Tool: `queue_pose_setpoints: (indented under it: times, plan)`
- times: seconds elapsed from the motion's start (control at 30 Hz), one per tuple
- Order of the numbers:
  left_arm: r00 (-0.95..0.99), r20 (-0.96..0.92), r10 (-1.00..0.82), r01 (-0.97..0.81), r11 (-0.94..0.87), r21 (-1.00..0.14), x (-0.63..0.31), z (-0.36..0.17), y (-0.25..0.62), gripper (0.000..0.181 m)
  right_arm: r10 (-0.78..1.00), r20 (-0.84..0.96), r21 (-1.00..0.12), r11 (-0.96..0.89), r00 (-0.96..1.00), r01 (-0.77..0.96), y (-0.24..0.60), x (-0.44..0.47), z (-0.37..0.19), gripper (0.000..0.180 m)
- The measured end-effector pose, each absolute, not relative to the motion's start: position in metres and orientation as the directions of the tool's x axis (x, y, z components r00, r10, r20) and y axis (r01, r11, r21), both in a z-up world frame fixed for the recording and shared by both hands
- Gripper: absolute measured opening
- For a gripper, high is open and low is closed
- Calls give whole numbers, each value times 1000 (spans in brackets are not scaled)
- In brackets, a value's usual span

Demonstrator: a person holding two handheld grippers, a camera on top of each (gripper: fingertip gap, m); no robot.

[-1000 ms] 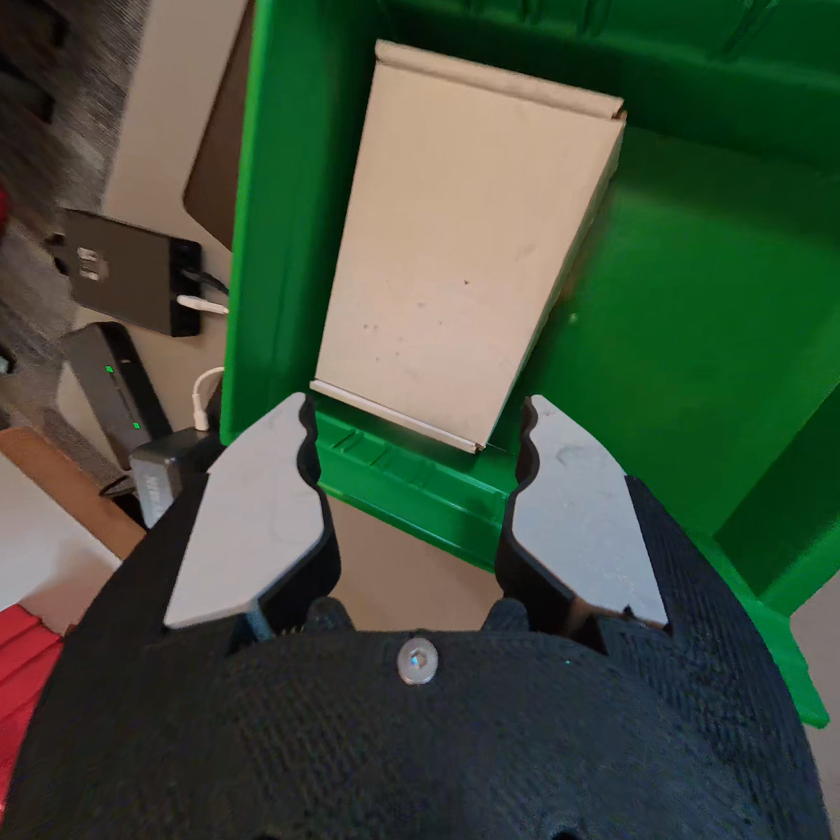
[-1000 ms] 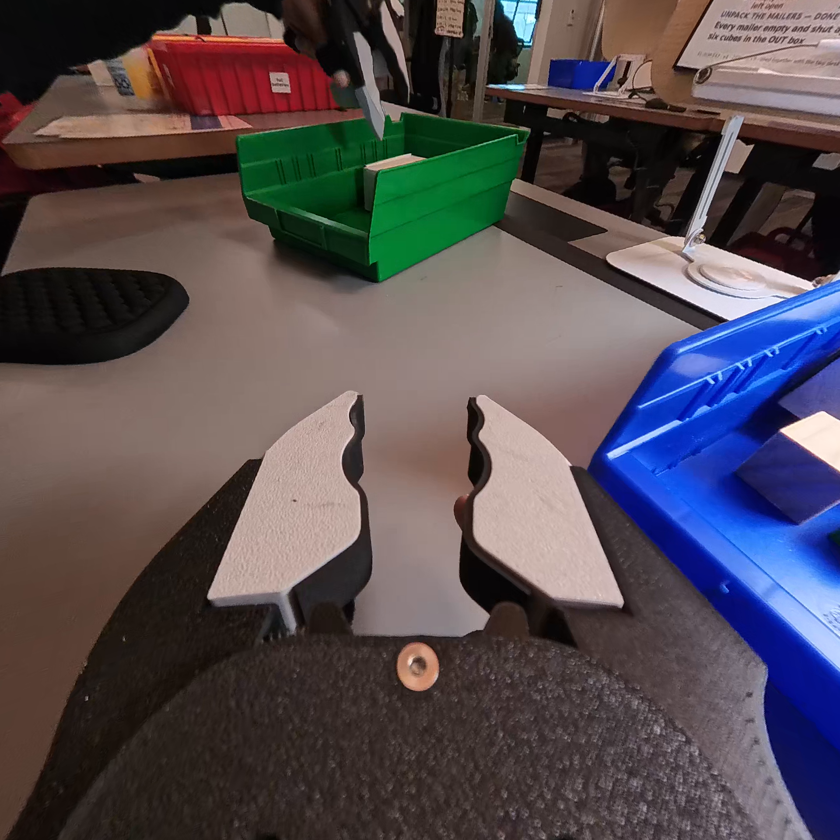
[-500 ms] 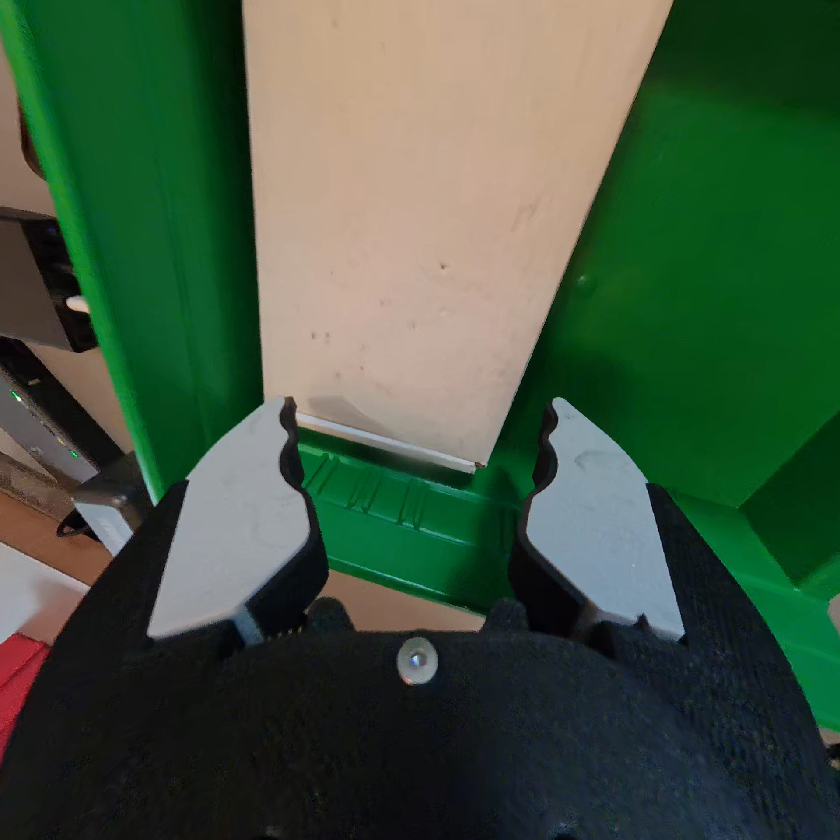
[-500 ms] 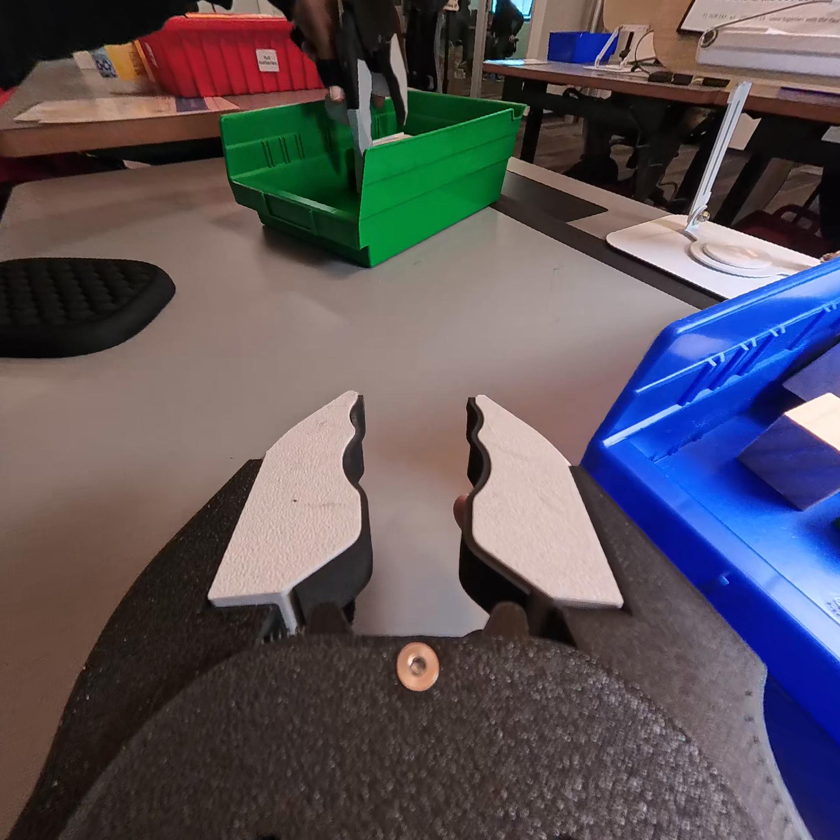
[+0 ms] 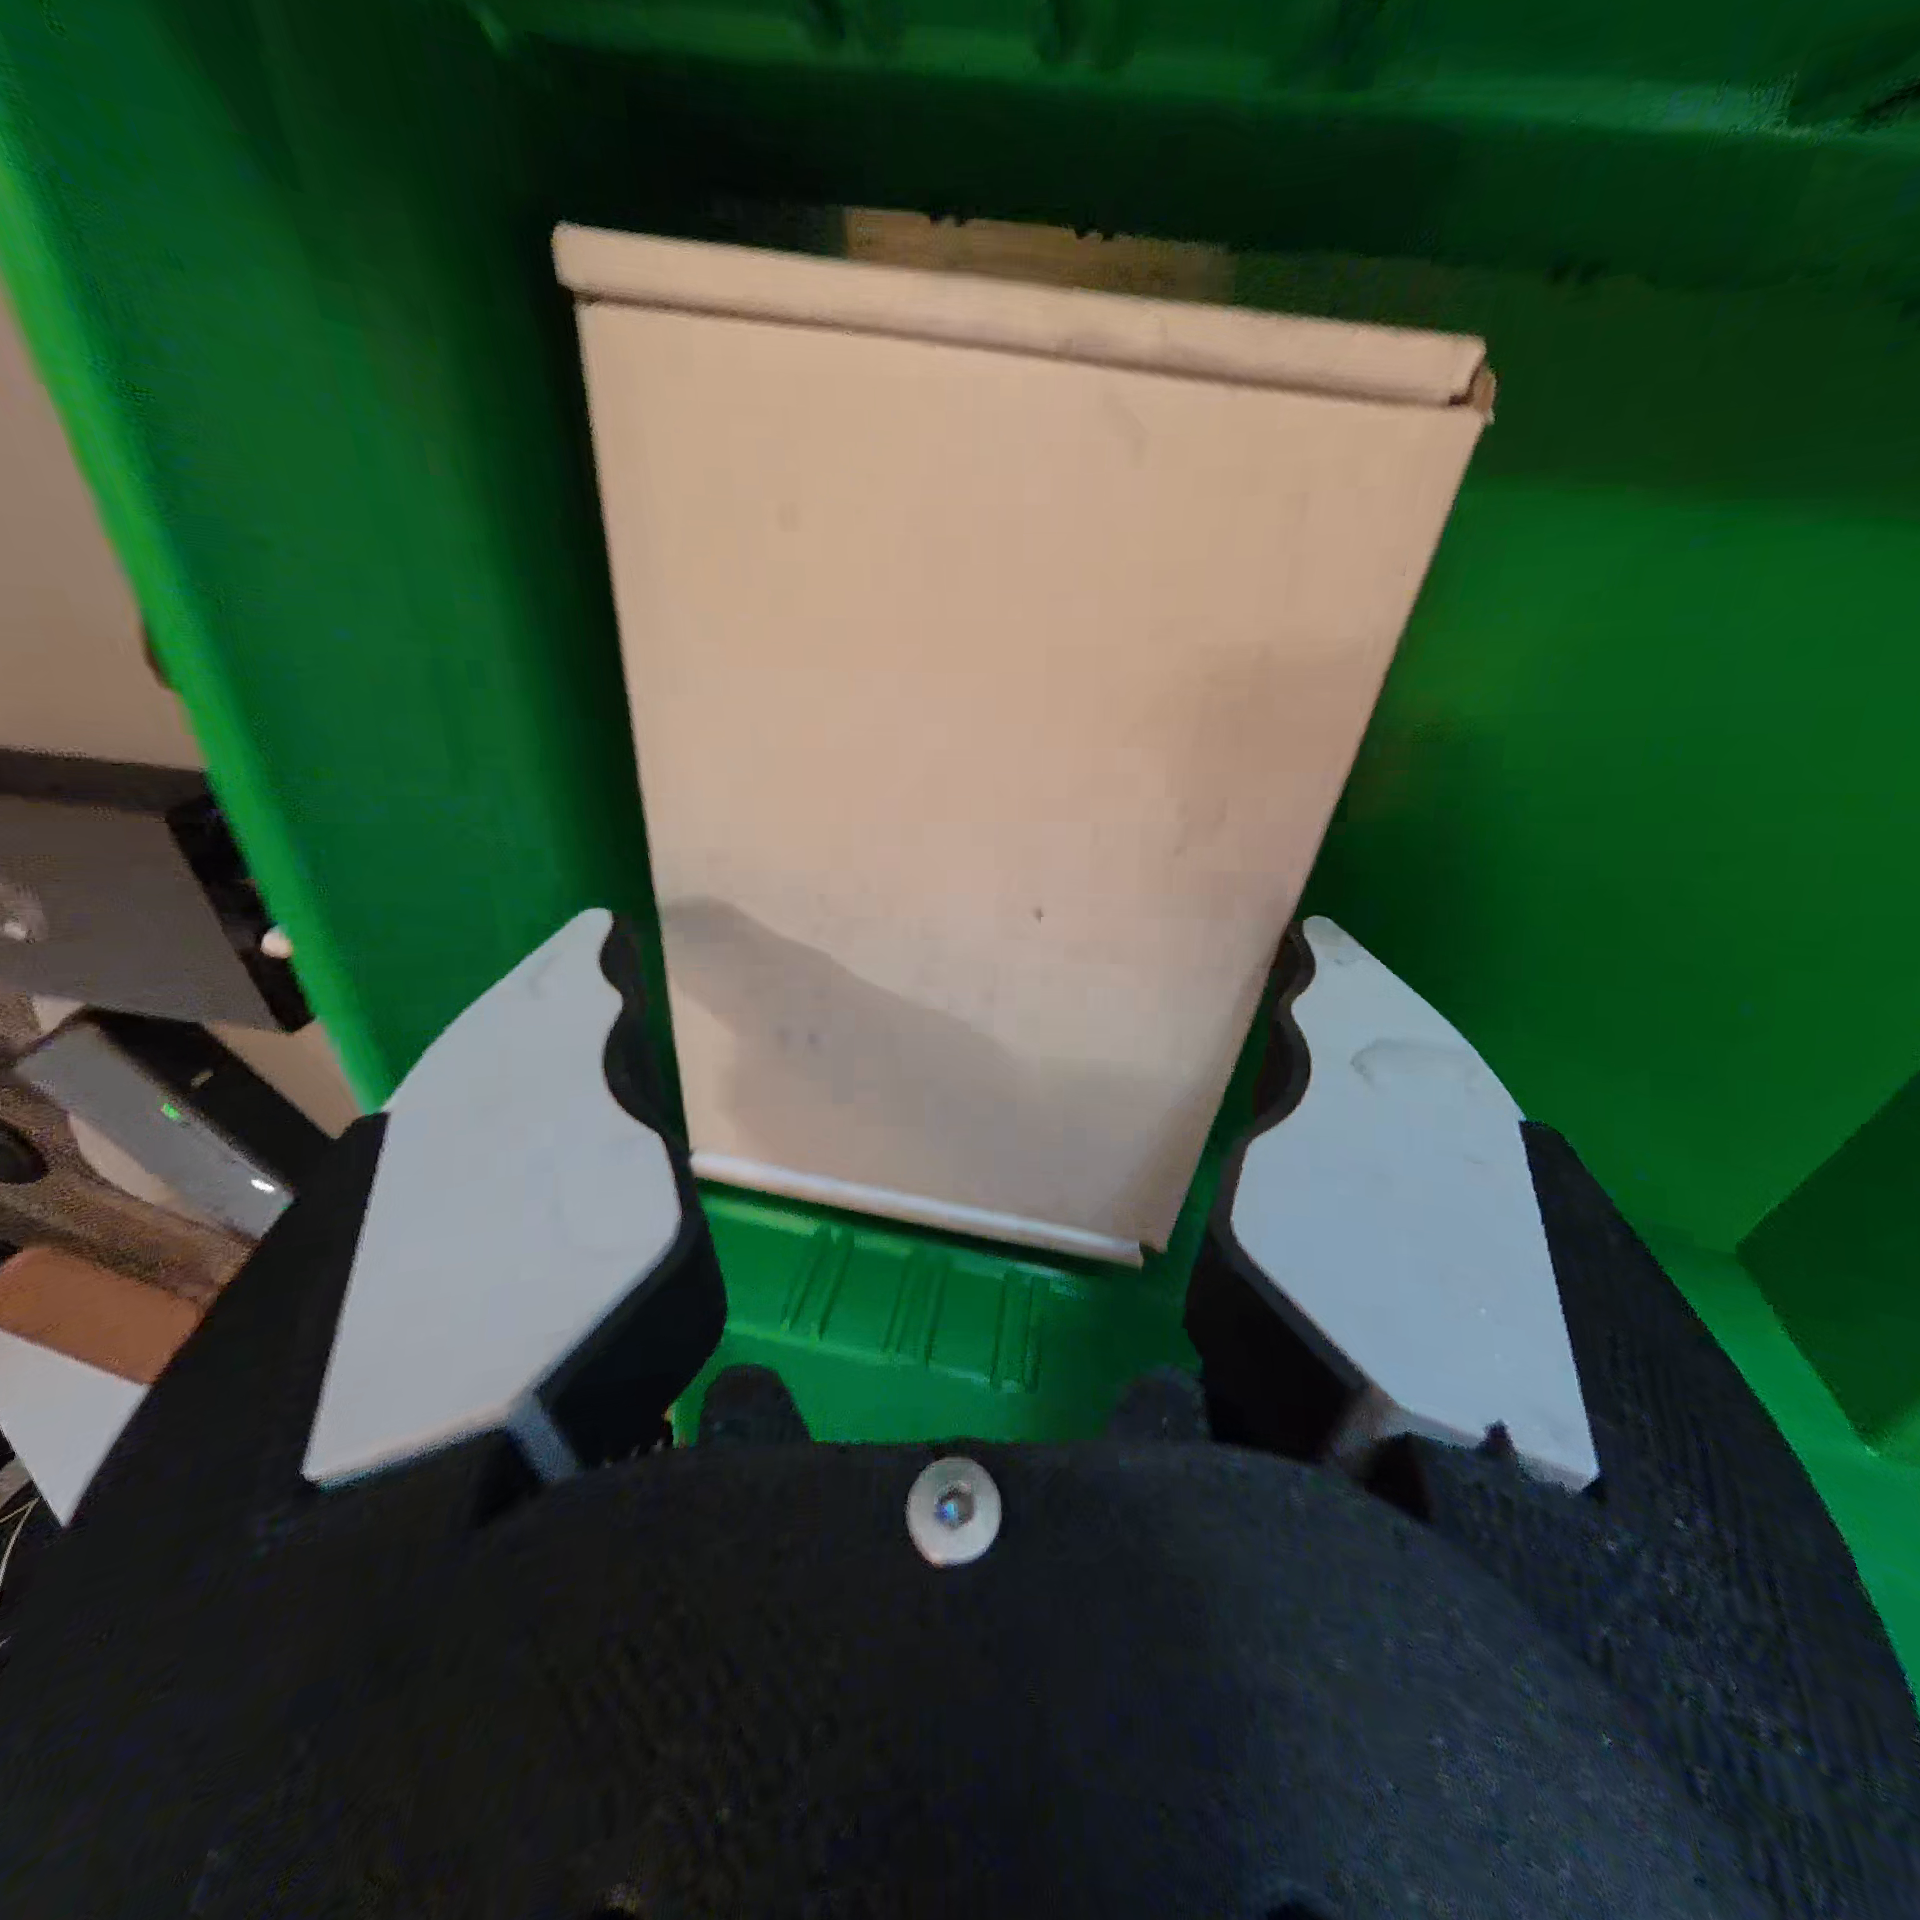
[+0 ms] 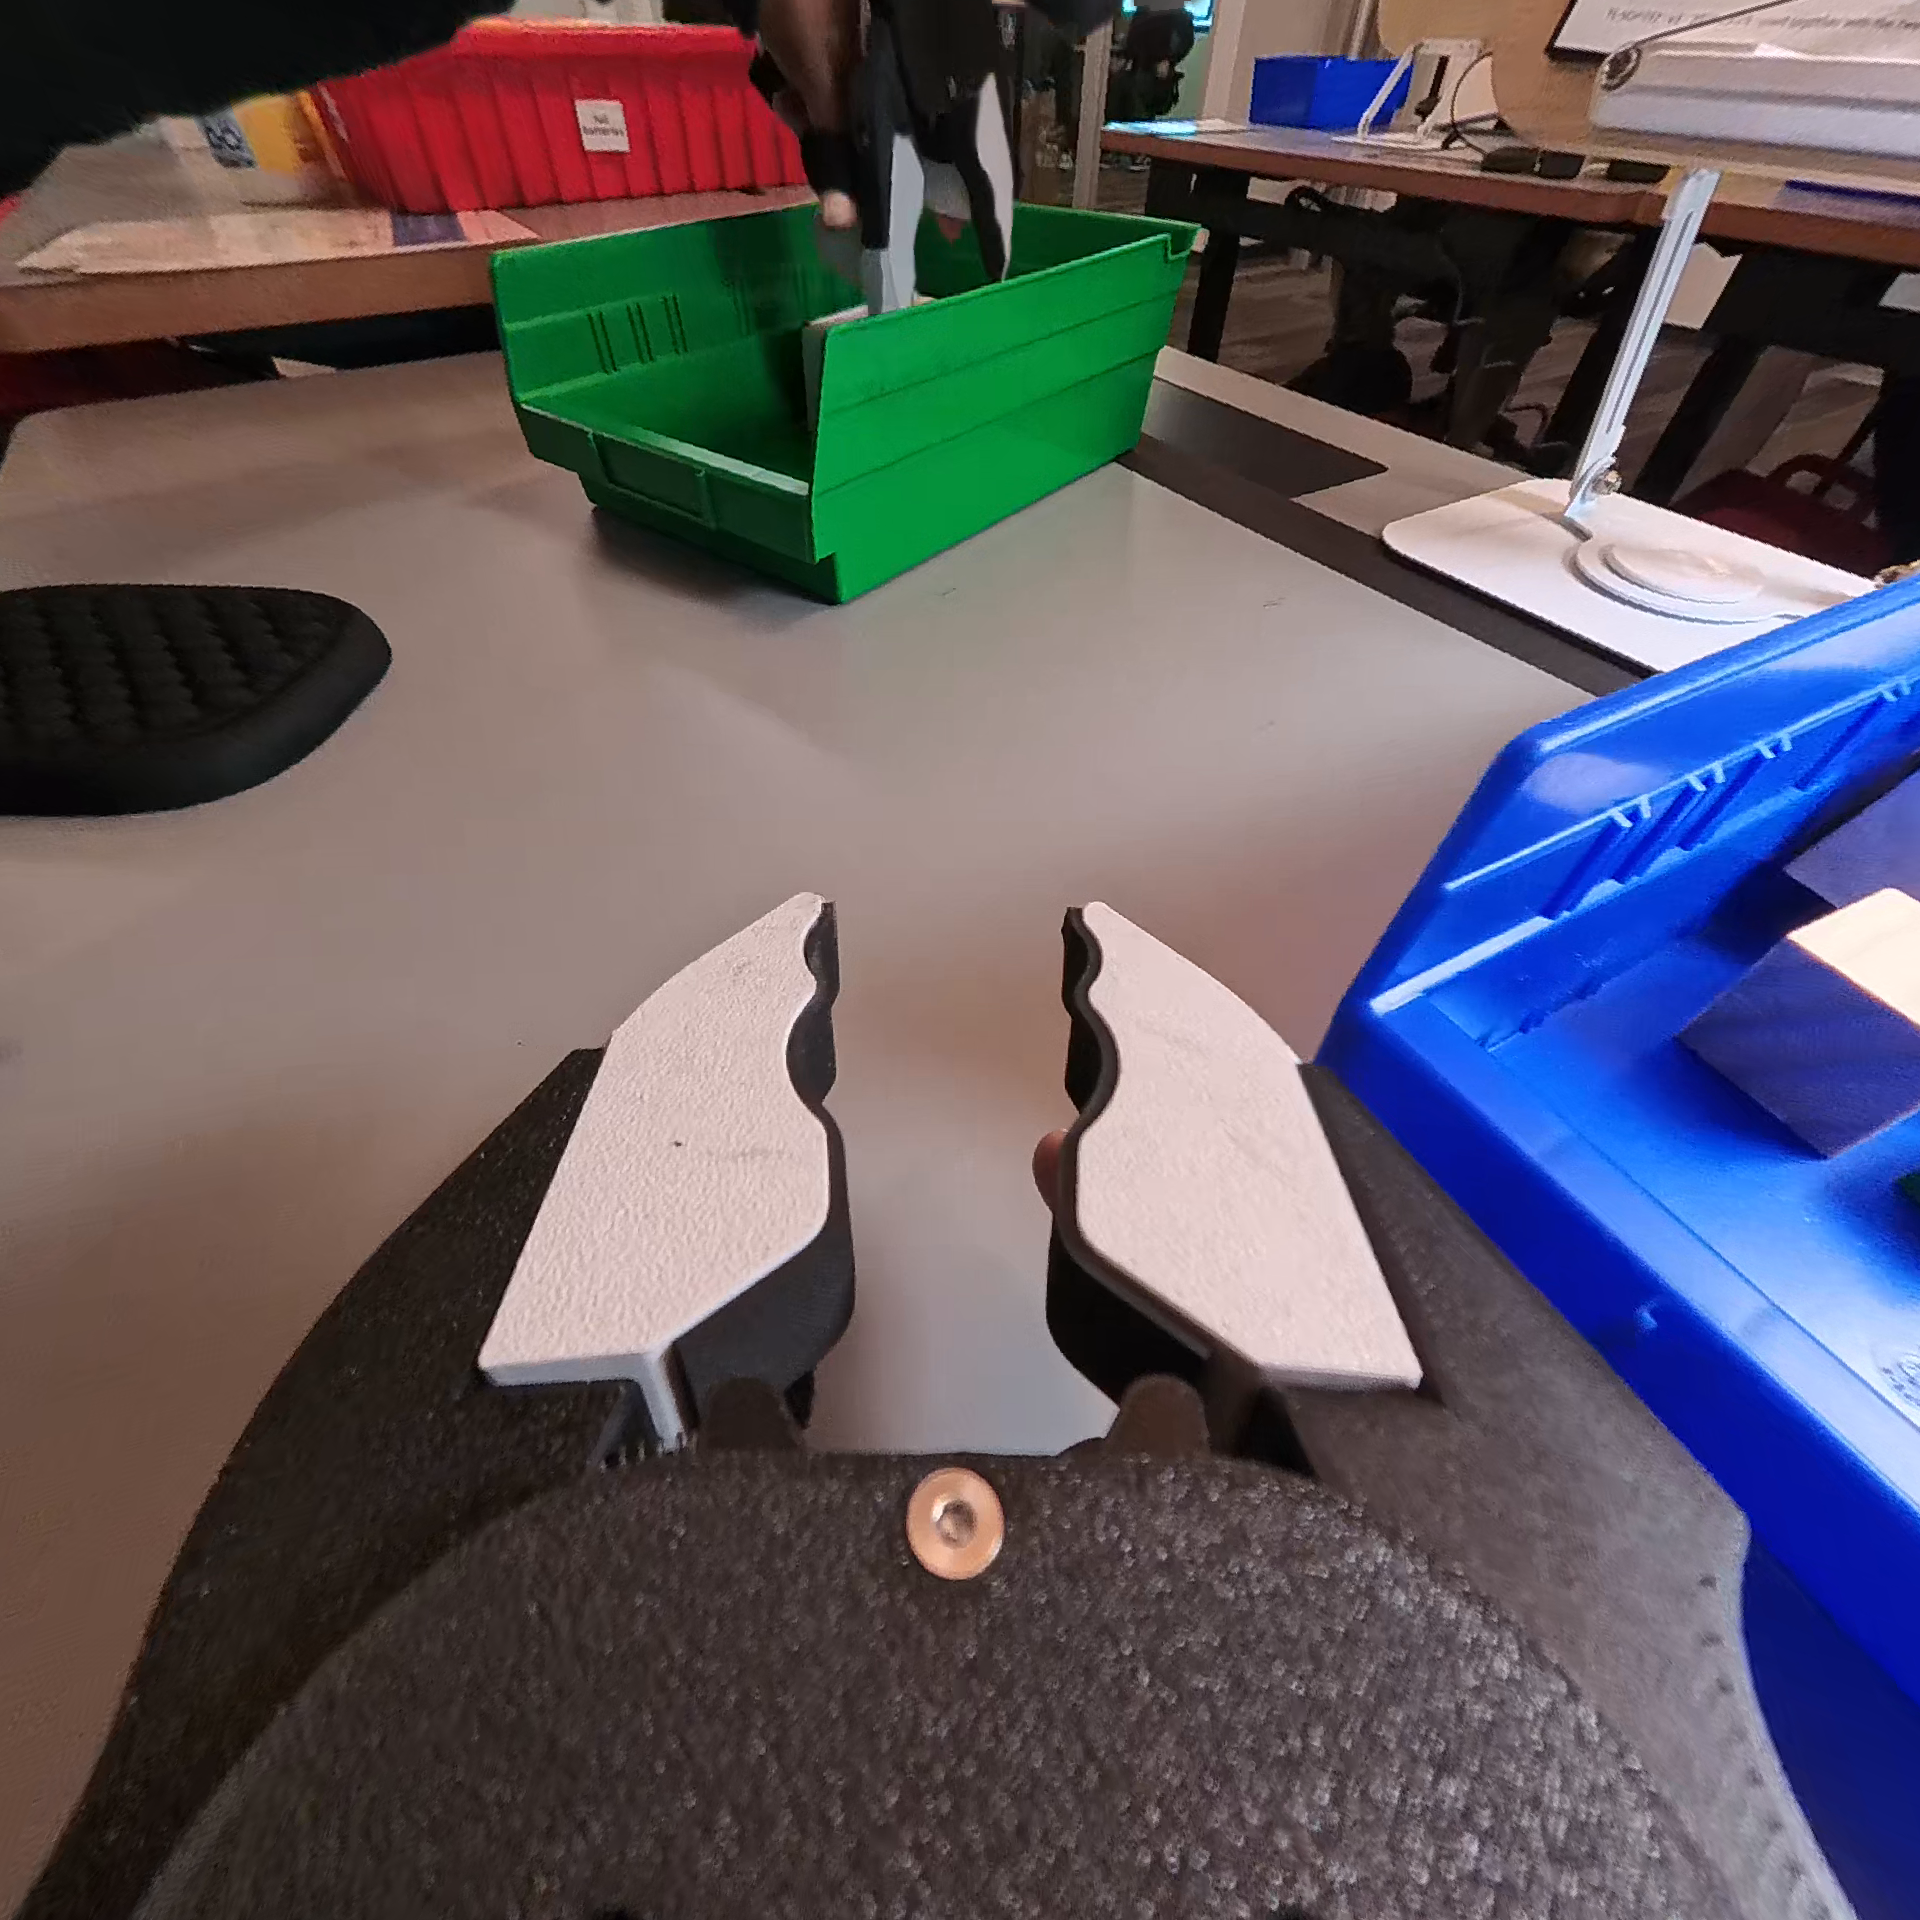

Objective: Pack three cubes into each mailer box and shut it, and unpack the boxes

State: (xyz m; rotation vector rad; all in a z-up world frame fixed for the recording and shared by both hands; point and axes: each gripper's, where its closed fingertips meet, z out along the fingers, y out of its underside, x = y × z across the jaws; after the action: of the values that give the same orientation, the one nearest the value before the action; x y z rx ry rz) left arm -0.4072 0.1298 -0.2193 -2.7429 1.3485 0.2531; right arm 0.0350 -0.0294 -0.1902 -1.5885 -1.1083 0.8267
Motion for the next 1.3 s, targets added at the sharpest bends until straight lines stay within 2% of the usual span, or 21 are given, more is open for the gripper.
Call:
queue_pose_setpoints:
  times: [0.1, 0.23, 0.53, 0.8, 0.83, 0.97, 1.1, 1.3]
  plan:
    - [596, -159, -787, -793, -608, 36, -401, -234, 134, 120, 933, 8, -961, -92, 361, 261, -27, 38, -190, 41]
    - [558, -206, -804, -812, -580, 66, -402, -237, 137, 119, 935, 6, -960, -95, 355, 264, -28, 37, -190, 41]
    - [524, -237, -818, -840, -543, 19, -393, -229, 124, 119, 943, 28, -958, -69, 331, 277, -34, 34, -190, 40]
    - [528, -315, -789, -844, -530, -87, -383, -180, 119, 116, 940, 50, -962, -45, 338, 270, -35, 36, -184, 40]
    - [532, -317, -785, -842, -530, -100, -382, -174, 116, 115, 940, 55, -963, -39, 337, 268, -36, 36, -183, 40]
    - [513, -379, -770, -858, -470, -206, -369, -141, 109, 72, 942, 72, -964, -19, 328, 266, -40, 35, -179, 40]
    - [530, -335, -779, -847, -505, -166, -369, -150, 91, 81, 946, 79, -964, -8, 313, 267, -44, 32, -178, 40]
    - [571, -307, -761, -820, -550, -160, -375, -175, 105, 109, 951, 102, -954, 10, 293, 301, -49, 29, -185, 40]
